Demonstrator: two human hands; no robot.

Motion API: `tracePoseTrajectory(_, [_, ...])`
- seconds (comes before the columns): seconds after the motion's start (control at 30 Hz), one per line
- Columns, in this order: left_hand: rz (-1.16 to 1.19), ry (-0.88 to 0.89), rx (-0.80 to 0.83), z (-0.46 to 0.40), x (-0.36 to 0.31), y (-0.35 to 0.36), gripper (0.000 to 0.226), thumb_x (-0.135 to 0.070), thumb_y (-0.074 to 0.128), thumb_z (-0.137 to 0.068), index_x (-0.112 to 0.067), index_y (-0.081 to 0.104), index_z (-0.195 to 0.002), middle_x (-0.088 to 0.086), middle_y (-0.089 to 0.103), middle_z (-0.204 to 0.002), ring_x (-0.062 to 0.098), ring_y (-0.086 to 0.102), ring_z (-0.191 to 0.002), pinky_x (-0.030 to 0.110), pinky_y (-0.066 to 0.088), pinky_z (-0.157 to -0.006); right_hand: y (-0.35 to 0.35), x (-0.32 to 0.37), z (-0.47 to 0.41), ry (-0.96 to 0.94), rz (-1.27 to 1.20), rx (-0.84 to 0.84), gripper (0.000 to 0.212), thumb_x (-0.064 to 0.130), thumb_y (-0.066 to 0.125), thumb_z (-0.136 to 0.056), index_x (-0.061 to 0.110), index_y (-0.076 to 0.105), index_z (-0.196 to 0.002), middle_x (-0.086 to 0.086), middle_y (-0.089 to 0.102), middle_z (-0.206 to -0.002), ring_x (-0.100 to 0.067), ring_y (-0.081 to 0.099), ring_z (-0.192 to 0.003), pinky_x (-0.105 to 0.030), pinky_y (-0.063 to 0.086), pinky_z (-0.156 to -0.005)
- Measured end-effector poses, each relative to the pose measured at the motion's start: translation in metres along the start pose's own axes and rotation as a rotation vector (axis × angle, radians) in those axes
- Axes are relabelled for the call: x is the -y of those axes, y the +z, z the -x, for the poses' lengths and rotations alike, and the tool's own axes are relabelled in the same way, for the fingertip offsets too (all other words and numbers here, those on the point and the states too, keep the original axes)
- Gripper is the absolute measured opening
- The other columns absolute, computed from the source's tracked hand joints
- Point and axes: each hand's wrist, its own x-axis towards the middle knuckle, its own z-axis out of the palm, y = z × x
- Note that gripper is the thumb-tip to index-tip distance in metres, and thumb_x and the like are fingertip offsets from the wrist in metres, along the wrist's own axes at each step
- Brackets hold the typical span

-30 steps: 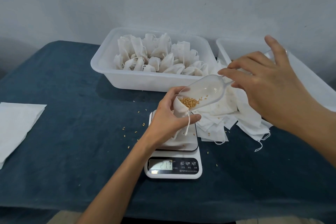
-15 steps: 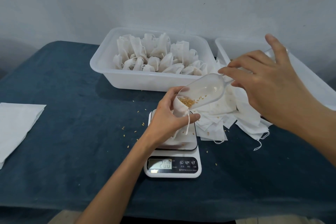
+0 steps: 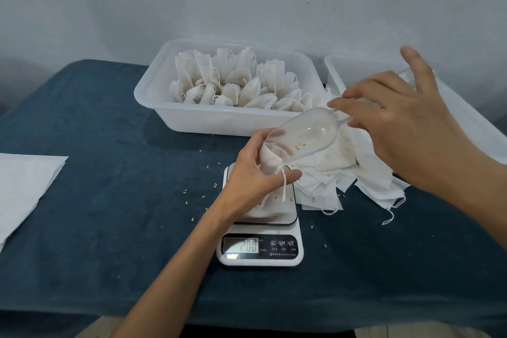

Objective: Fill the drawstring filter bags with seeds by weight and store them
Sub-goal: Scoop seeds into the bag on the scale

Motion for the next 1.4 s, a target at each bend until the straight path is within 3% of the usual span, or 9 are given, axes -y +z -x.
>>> tracePoseTrajectory(0.4, [0.047, -0.008, 0.006, 0.000, 0.000, -0.001, 0.065, -0.016, 0.088, -0.077, -0.030, 0.057, -0.132, -0.008, 0.073, -0.104, 0.014, 0.069, -0.091, 0.027, 0.056, -0.085, -0.001, 0.000, 0.000, -0.015, -0.017, -0.077, 0.054, -0.015, 0.076, -0.072, 0.013, 0.071, -0.118, -0.007, 0.067, -0.109, -0.032, 0.059, -0.101, -0.069, 0.020, -0.115])
tracePoseTrajectory(0.53, [0.017, -0.008, -0.002, 0.000, 0.000, -0.002, 0.064, -0.020, 0.089, -0.076, -0.034, 0.057, -0.131, -0.008, 0.073, -0.107, 0.014, 0.071, -0.088, 0.021, 0.052, -0.083, -0.002, 0.000, 0.001, 0.001, -0.046, -0.116, 0.042, -0.010, 0.075, -0.079, 0.012, 0.073, -0.115, -0.007, 0.068, -0.108, -0.034, 0.061, -0.100, -0.068, 0.021, -0.114])
tracePoseTrajectory(0.67, [-0.030, -0.007, -0.033, 0.001, -0.003, -0.002, 0.063, -0.020, 0.089, -0.075, -0.034, 0.059, -0.129, -0.023, 0.069, -0.109, 0.001, 0.068, -0.090, 0.011, 0.049, -0.082, -0.003, 0.000, 0.003, 0.066, -0.097, -0.111, 0.031, -0.002, 0.074, -0.086, 0.010, 0.073, -0.114, -0.009, 0.069, -0.107, -0.037, 0.063, -0.101, -0.066, 0.021, -0.116])
tracePoseTrajectory(0.8, [0.016, -0.045, -0.022, 0.002, 0.000, -0.003, 0.062, -0.019, 0.086, -0.078, -0.033, 0.056, -0.131, -0.004, 0.074, -0.107, 0.016, 0.073, -0.094, 0.022, 0.054, -0.084, 0.002, -0.009, 0.010, 0.178, -0.218, -0.064, 0.025, 0.006, 0.064, -0.092, 0.012, 0.071, -0.115, -0.006, 0.069, -0.107, -0.035, 0.060, -0.101, -0.056, 0.023, -0.117])
tracePoseTrajectory(0.93, [-0.043, -0.027, 0.016, 0.004, 0.003, -0.001, 0.045, -0.011, 0.067, -0.095, -0.035, 0.054, -0.132, -0.005, 0.074, -0.104, 0.017, 0.070, -0.097, 0.034, 0.055, -0.083, 0.026, -0.035, 0.022, 0.474, -0.444, 0.025, 0.027, 0.011, 0.066, -0.094, 0.015, 0.066, -0.121, -0.002, 0.067, -0.114, -0.030, 0.060, -0.107, -0.046, 0.046, -0.095])
tracePoseTrajectory(1.0, [-0.035, -0.008, 0.017, 0.003, 0.004, -0.001, 0.033, -0.011, 0.051, -0.104, -0.029, 0.056, -0.131, -0.002, 0.074, -0.102, 0.019, 0.070, -0.095, 0.044, 0.054, -0.087, 0.048, -0.058, 0.030, 0.692, -0.520, 0.062, 0.029, 0.019, 0.068, -0.095, 0.015, 0.065, -0.123, -0.002, 0.068, -0.117, -0.023, 0.061, -0.110, -0.034, 0.044, -0.092])
tracePoseTrajectory(1.13, [-0.030, 0.036, -0.008, 0.000, 0.004, -0.001, 0.025, -0.021, 0.044, -0.109, -0.022, 0.059, -0.129, 0.004, 0.075, -0.102, 0.022, 0.071, -0.089, 0.040, 0.055, -0.085, 0.099, -0.108, 0.051, 1.074, -0.491, 0.138, 0.023, 0.020, 0.070, -0.093, 0.011, 0.067, -0.114, -0.005, 0.068, -0.107, -0.024, 0.062, -0.100, -0.031, 0.041, -0.085])
tracePoseTrajectory(1.23, [-0.025, 0.032, -0.008, -0.001, 0.006, 0.002, 0.026, -0.024, 0.044, -0.107, -0.025, 0.061, -0.127, 0.006, 0.075, -0.102, 0.023, 0.071, -0.088, 0.031, 0.057, -0.080, 0.132, -0.133, 0.062, 1.156, -0.339, 0.371, 0.014, 0.011, 0.068, -0.092, 0.008, 0.059, -0.081, -0.005, 0.060, -0.079, -0.025, 0.056, -0.073, -0.034, 0.043, -0.067])
tracePoseTrajectory(1.4, [-0.030, 0.033, -0.018, -0.001, 0.007, 0.006, 0.028, -0.030, 0.047, -0.102, -0.029, 0.063, -0.125, 0.006, 0.076, -0.101, 0.024, 0.071, -0.086, 0.024, 0.057, -0.077, 0.157, -0.130, 0.065, 1.133, -0.300, 0.760, 0.004, 0.008, 0.061, -0.092, 0.006, 0.059, -0.090, -0.005, 0.060, -0.085, -0.020, 0.054, -0.072, -0.035, 0.046, -0.070])
